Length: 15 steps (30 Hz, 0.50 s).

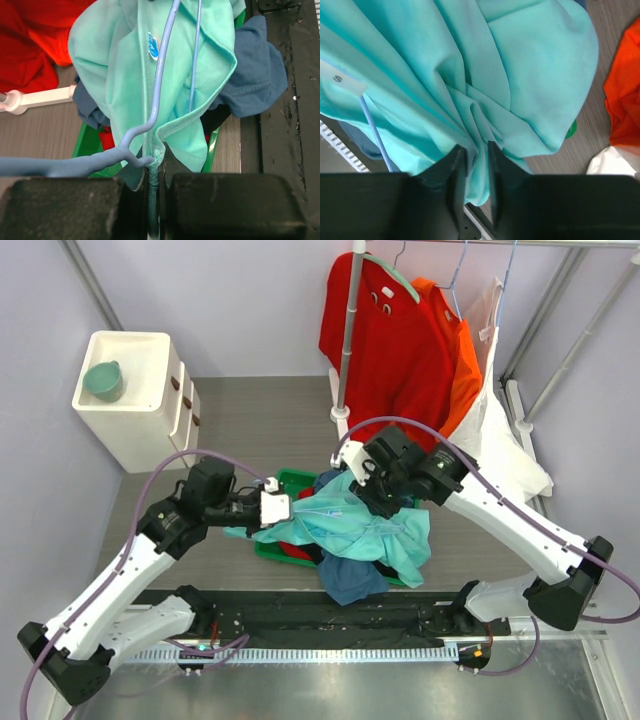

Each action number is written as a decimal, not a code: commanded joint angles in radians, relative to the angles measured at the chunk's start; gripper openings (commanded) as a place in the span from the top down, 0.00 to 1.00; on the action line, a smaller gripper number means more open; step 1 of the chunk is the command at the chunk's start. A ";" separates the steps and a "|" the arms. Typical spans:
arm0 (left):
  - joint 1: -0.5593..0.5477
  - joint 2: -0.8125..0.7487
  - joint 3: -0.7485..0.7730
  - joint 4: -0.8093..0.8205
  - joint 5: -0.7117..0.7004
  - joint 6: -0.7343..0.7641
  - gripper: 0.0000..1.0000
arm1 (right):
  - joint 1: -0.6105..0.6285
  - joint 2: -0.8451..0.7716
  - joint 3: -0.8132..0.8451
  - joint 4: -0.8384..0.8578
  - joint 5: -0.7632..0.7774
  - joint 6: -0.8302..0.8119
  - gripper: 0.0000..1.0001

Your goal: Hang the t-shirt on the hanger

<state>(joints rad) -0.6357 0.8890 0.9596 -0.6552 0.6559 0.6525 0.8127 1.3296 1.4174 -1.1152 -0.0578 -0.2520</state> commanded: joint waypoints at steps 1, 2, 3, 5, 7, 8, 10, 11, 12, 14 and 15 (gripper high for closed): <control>0.001 -0.062 0.001 0.012 -0.059 -0.037 1.00 | 0.003 -0.072 0.015 -0.087 0.110 -0.010 0.80; 0.002 -0.083 -0.004 0.012 -0.065 -0.050 1.00 | 0.002 -0.090 0.017 -0.098 0.113 -0.013 0.82; 0.007 -0.094 -0.007 0.011 -0.067 -0.053 1.00 | 0.002 -0.099 0.017 -0.121 0.111 -0.018 0.84; 0.013 -0.129 -0.024 0.023 -0.082 -0.082 1.00 | 0.002 -0.125 0.008 -0.138 0.114 -0.024 0.97; 0.016 -0.147 -0.036 0.025 -0.096 -0.083 1.00 | -0.003 -0.141 0.000 -0.158 0.124 -0.032 0.99; 0.016 -0.156 -0.042 0.026 -0.116 -0.093 1.00 | -0.018 -0.147 -0.001 -0.161 0.133 -0.038 0.99; 0.016 -0.154 -0.047 0.019 -0.175 -0.093 1.00 | -0.030 -0.167 0.008 -0.178 0.144 -0.058 0.99; 0.016 -0.145 -0.042 0.008 -0.188 -0.073 1.00 | -0.035 -0.176 0.017 -0.184 0.144 -0.059 0.99; 0.016 -0.137 -0.041 -0.001 -0.203 -0.061 1.00 | -0.037 -0.190 0.024 -0.196 0.144 -0.061 0.99; 0.016 -0.102 -0.021 -0.056 -0.229 -0.022 1.00 | -0.041 -0.196 0.058 -0.212 0.132 -0.064 0.99; 0.016 -0.057 0.011 -0.072 -0.237 -0.008 1.00 | -0.041 -0.193 0.072 -0.215 0.115 -0.069 0.99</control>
<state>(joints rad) -0.6327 0.7654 0.9131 -0.6502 0.5255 0.5915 0.7944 1.1660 1.4200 -1.2156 -0.0059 -0.2844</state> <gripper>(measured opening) 0.043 0.023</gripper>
